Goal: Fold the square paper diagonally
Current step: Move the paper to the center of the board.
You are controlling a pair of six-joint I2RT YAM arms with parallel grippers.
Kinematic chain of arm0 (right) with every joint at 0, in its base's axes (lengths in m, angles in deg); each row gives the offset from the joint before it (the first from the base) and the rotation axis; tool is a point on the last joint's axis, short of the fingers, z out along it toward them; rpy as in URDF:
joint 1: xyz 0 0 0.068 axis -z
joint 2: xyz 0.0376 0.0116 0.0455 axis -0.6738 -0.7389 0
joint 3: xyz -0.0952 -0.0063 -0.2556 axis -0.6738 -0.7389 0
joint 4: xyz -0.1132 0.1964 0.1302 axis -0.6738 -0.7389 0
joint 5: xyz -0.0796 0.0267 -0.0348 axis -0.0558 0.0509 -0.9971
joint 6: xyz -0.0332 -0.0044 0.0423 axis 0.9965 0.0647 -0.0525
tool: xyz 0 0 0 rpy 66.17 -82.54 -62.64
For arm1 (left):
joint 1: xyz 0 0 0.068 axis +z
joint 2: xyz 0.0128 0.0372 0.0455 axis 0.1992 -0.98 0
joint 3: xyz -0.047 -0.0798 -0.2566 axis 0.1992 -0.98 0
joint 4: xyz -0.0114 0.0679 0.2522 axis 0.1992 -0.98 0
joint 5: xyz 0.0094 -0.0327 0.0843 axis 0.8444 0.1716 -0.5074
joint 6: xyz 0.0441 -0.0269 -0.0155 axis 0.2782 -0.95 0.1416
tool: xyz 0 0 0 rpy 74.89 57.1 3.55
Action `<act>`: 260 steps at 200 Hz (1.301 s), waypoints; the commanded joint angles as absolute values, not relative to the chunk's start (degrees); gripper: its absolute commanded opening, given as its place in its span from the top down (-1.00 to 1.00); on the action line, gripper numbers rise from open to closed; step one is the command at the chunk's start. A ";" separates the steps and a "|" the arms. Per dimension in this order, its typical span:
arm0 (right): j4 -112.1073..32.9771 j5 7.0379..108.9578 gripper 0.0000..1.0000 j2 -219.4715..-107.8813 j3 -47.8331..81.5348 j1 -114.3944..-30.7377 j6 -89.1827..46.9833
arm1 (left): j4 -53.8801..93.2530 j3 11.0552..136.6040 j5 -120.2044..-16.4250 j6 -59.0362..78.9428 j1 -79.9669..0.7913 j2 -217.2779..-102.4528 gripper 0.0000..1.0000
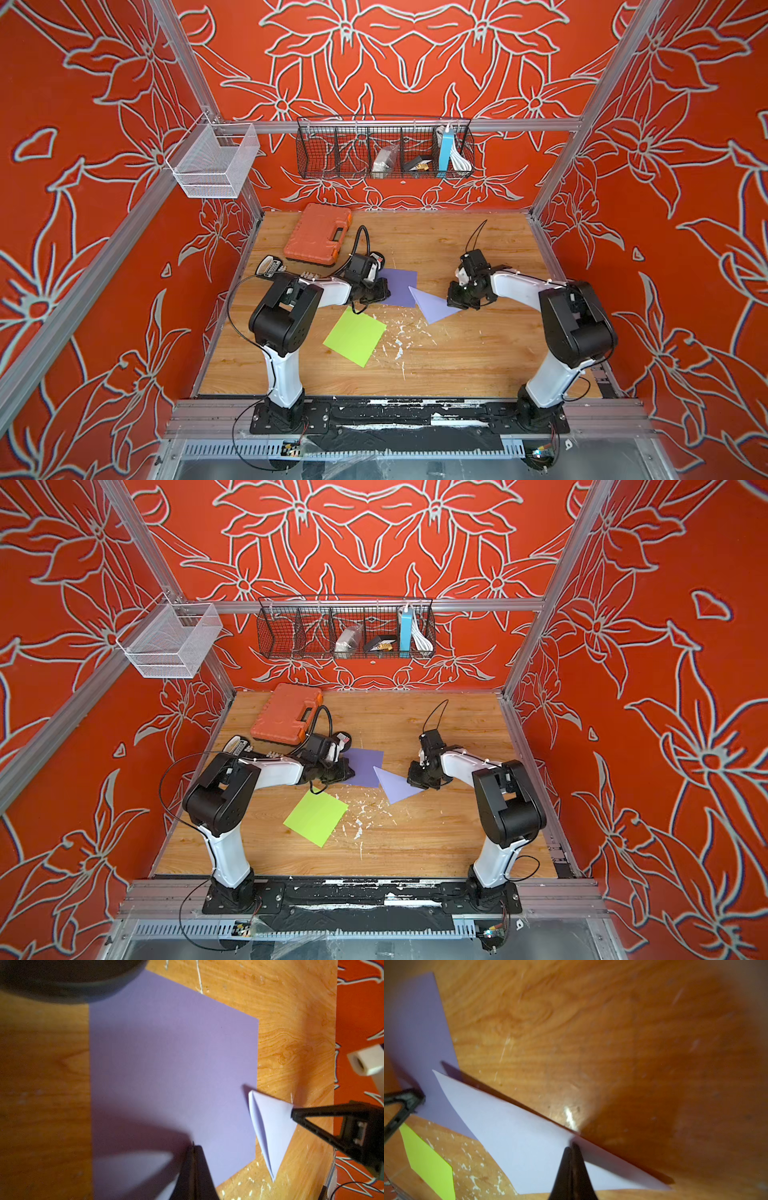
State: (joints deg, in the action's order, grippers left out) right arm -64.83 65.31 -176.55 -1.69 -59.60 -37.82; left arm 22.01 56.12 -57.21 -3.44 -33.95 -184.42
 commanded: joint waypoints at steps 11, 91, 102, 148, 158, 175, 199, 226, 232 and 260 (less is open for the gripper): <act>-68.51 61.77 1.00 -183.74 5.60 -54.51 -35.05 | 18.08 54.03 -56.96 -2.15 -33.55 -183.56 1.00; -70.66 64.14 1.00 -202.60 31.93 -47.38 -34.32 | 18.84 54.27 -54.75 -2.16 -33.64 -183.85 1.00; -70.21 65.78 1.00 -202.93 34.02 -47.41 -33.87 | 19.01 54.37 -54.32 -2.24 -33.68 -184.00 1.00; -65.70 69.47 0.71 -191.95 29.75 -47.53 -30.99 | 20.31 54.60 -53.39 -1.84 -35.73 -183.68 1.00; -65.18 70.46 0.57 -188.71 27.31 -47.55 -30.74 | 20.42 54.93 -53.40 -1.59 -36.75 -183.66 1.00; -64.91 71.53 0.23 -183.21 21.79 -47.55 -30.57 | 20.16 55.75 -54.06 -1.07 -38.76 -183.68 1.00; -65.34 72.47 -0.07 -175.89 13.44 -47.77 -30.35 | 20.07 56.77 -54.93 -1.13 -41.13 -183.84 1.00; -65.34 74.82 -0.33 -168.87 4.45 -49.37 -30.19 | 20.24 57.97 -54.64 -1.94 -42.92 -184.07 1.00; -65.62 75.32 -0.36 -167.71 2.61 -49.96 -30.09 | 20.40 58.16 -54.25 -2.21 -43.40 -184.18 1.00; -65.54 77.64 -0.41 -164.44 -4.44 -53.34 -30.10 | 22.18 58.39 -53.30 -2.34 -46.24 -183.19 1.00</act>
